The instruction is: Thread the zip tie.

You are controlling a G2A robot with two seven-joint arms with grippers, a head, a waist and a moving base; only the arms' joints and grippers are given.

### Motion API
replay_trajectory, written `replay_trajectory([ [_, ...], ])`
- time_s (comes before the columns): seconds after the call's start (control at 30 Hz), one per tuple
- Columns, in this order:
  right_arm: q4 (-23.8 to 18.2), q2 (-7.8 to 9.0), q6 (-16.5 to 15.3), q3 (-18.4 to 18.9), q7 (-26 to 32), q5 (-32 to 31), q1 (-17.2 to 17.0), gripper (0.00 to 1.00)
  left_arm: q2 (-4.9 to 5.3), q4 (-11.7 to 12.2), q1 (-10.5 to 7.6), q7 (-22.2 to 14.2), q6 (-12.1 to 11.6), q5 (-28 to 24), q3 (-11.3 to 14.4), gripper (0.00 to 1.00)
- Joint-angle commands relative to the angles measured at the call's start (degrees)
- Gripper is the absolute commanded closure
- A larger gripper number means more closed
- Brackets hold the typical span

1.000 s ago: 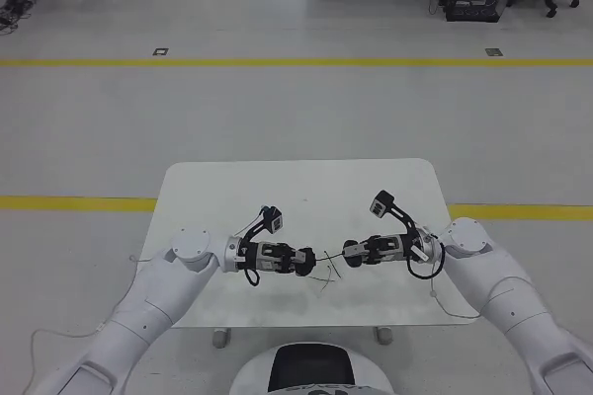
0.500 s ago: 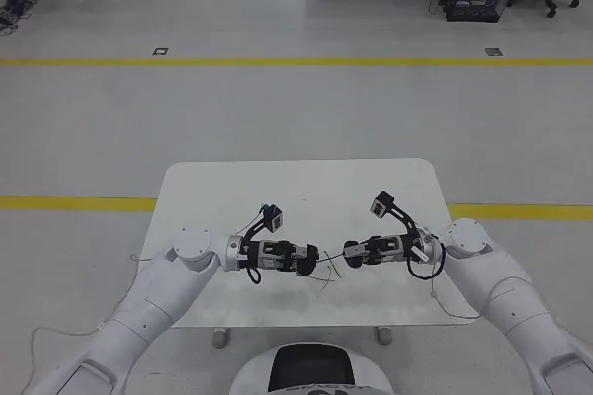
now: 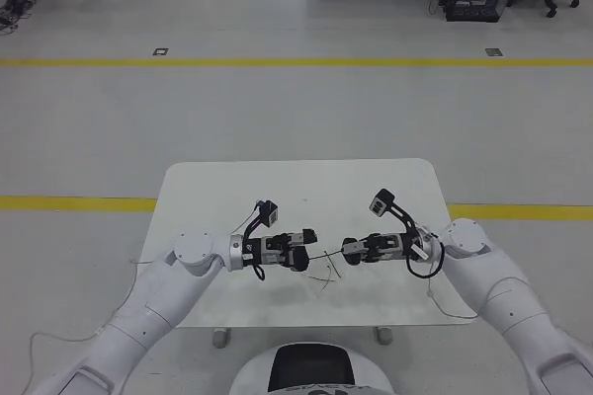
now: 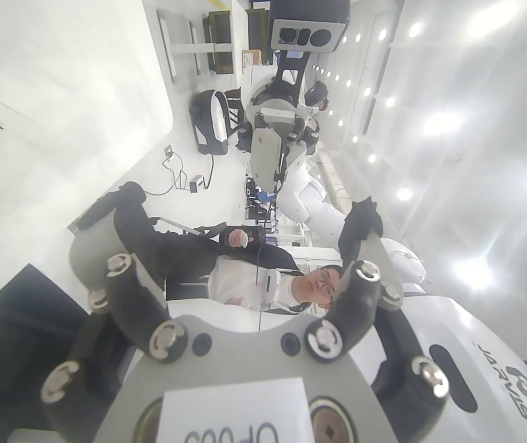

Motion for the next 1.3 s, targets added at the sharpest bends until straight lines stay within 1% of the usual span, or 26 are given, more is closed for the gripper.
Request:
replay_trajectory([
  [0.0, 0.0, 0.01, 0.0, 0.0, 0.0, 0.0, 0.0, 1.00, 0.00, 0.0, -0.01, 0.0, 0.0, 0.0, 0.0, 0.00],
  [0.13, 0.0, 0.01, 0.0, 0.0, 0.0, 0.0, 0.0, 1.00, -0.02, 0.0, 0.07, 0.2, 0.0, 0.0, 0.0, 0.00],
  [0.2, -1.0, -0.08, 0.3, 0.0, -1.8, -0.1, -0.5, 1.00, -0.06, -0.7, 0.34, 1.3, 0.3, 0.1, 0.4, 0.00],
  [0.27, -1.7, -0.17, 0.4, 0.5, -1.7, 2.3, -1.3, 1.00, -0.11, -0.9, 0.57, 2.3, 0.5, -0.3, 0.5, 0.00],
  [0.4, -0.8, -0.43, 0.8, 0.7, 0.0, 4.9, -1.4, 1.00, -0.24, -0.8, 0.61, 3.9, 1.6, -0.6, 1.0, 0.00],
  [0.47, -0.5, -0.55, 0.8, 0.4, 0.0, 4.9, -1.2, 1.00, -0.31, -0.7, 0.65, 4.3, 1.8, -1.6, 1.0, 0.00],
  [0.7, -0.4, -0.56, 0.7, 0.4, 0.0, 4.9, -1.2, 1.00, -0.31, -0.5, 0.59, 4.3, 1.7, -1.7, 1.0, 0.00],
  [0.77, -1.1, -0.60, 1.3, 0.4, -2.7, 3.6, -1.7, 1.00, -0.37, -1.4, 0.95, 5.9, 2.0, -1.3, 1.3, 0.00],
  [0.83, -1.7, -0.61, 1.9, 0.5, -4.7, 2.3, -1.9, 1.00, -0.36, -1.9, 1.04, 5.9, 2.4, -1.5, 1.4, 0.00],
  [1.07, -2.5, -0.84, 2.5, 0.7, -6.8, 1.1, -2.5, 1.00, -0.26, -2.4, 1.24, 6.4, 2.6, -1.5, 1.5, 0.00],
  [1.27, -2.6, -1.03, 2.8, 1.0, -6.9, 0.8, -2.6, 1.00, -0.17, -2.7, 1.30, 6.2, 2.7, -1.6, 1.5, 0.00],
])
